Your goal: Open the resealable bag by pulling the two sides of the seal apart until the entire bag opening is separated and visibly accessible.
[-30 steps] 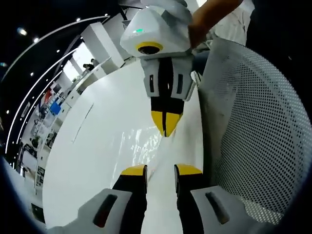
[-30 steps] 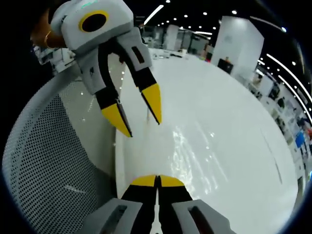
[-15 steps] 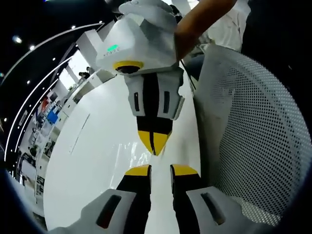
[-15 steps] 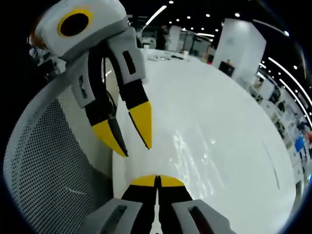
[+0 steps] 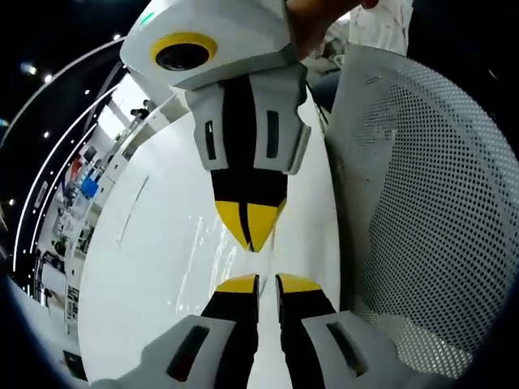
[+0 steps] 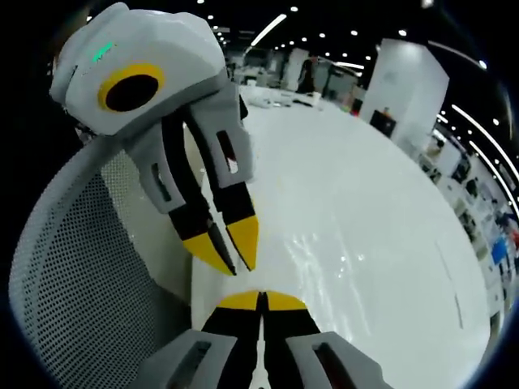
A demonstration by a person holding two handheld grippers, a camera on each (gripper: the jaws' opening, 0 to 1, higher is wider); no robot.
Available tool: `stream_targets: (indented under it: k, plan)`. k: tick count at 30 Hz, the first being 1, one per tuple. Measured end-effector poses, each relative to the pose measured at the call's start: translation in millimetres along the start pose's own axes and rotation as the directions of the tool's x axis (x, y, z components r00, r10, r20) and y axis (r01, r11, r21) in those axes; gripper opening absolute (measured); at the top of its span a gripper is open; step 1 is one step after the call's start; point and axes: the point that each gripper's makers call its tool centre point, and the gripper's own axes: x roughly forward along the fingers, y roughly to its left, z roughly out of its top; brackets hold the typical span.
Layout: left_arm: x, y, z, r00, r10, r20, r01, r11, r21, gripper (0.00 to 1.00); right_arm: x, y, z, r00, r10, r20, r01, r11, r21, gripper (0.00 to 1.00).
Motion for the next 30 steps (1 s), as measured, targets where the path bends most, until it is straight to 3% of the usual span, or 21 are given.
stream_targets:
  k: [19, 30]
  plan:
    - [11, -14.8, 2.3, 0.999, -0.039, -0.01, 0.04, 0.999, 0.03, 0.0, -10, -23, -3.2, 0.996, -0.094, -0.007, 0.094, 0.995, 0.021, 0.0]
    - [10, -11.5, 3.5, 1.0, -0.025, 0.004, 0.025, 1.0, -0.002, 0.0, -19, -43, -1.1, 0.988, -0.157, 0.005, 0.156, 0.987, 0.029, 0.0]
